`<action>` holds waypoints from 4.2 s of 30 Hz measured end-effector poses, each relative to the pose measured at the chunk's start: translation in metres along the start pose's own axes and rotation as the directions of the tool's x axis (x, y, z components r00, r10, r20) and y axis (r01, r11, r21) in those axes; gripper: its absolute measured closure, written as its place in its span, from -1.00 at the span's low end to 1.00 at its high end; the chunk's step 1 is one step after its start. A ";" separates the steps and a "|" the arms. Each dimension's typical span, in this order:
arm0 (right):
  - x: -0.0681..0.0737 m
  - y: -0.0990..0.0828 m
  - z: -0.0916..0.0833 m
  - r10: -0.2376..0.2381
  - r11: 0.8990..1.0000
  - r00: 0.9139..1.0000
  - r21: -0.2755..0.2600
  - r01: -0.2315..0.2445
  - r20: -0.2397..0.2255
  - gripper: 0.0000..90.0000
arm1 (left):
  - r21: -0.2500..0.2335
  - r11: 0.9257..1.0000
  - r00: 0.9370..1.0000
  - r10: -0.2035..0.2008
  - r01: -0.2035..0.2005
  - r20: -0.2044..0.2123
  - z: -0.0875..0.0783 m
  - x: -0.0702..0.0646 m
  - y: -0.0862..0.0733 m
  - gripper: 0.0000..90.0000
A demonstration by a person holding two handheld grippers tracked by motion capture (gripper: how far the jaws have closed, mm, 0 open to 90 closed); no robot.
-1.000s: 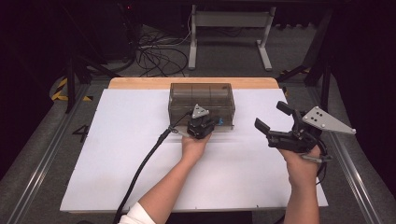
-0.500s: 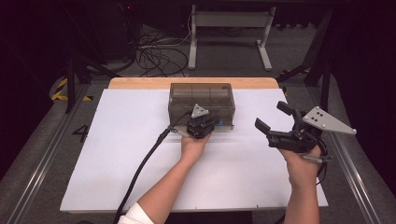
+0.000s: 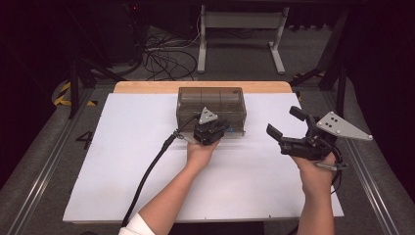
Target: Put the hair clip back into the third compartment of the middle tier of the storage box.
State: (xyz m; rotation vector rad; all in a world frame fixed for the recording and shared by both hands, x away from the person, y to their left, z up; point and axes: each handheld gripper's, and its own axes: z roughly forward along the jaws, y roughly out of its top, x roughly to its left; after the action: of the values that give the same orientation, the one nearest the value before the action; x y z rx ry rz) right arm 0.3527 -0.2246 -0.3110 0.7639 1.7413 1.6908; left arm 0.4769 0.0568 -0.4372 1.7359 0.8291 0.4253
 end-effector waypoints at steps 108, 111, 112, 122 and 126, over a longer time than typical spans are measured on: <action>0.004 -0.018 0.016 0.005 0.999 1.000 0.053 -0.005 -0.003 -0.95 | -0.179 0.968 0.984 0.178 -0.177 -0.012 -0.230 0.018 0.033 -0.74; 0.004 -0.020 0.017 0.009 0.998 1.000 0.056 -0.008 -0.017 -0.97 | -0.182 0.968 0.985 0.174 -0.174 -0.016 -0.236 0.021 0.031 -0.75; 0.004 -0.020 0.017 0.009 0.998 1.000 0.056 -0.008 -0.017 -0.97 | -0.183 0.968 0.985 0.171 -0.172 -0.019 -0.238 0.021 0.030 -0.75; 0.003 -0.025 0.019 0.027 0.998 0.999 0.052 -0.026 -0.024 -0.99 | -0.203 0.966 0.988 0.155 -0.157 -0.025 -0.257 0.029 0.028 -0.77; 0.002 -0.027 0.019 0.026 0.998 0.999 0.053 -0.025 -0.019 -0.99 | -0.221 0.965 0.990 0.140 -0.141 -0.020 -0.266 0.032 0.026 -0.77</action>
State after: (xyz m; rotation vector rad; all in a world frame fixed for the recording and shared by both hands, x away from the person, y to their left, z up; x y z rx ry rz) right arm 0.3655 -0.2111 -0.3386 0.7983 1.8035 1.6802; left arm 0.3340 0.2586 -0.3307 1.5905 0.6365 0.5943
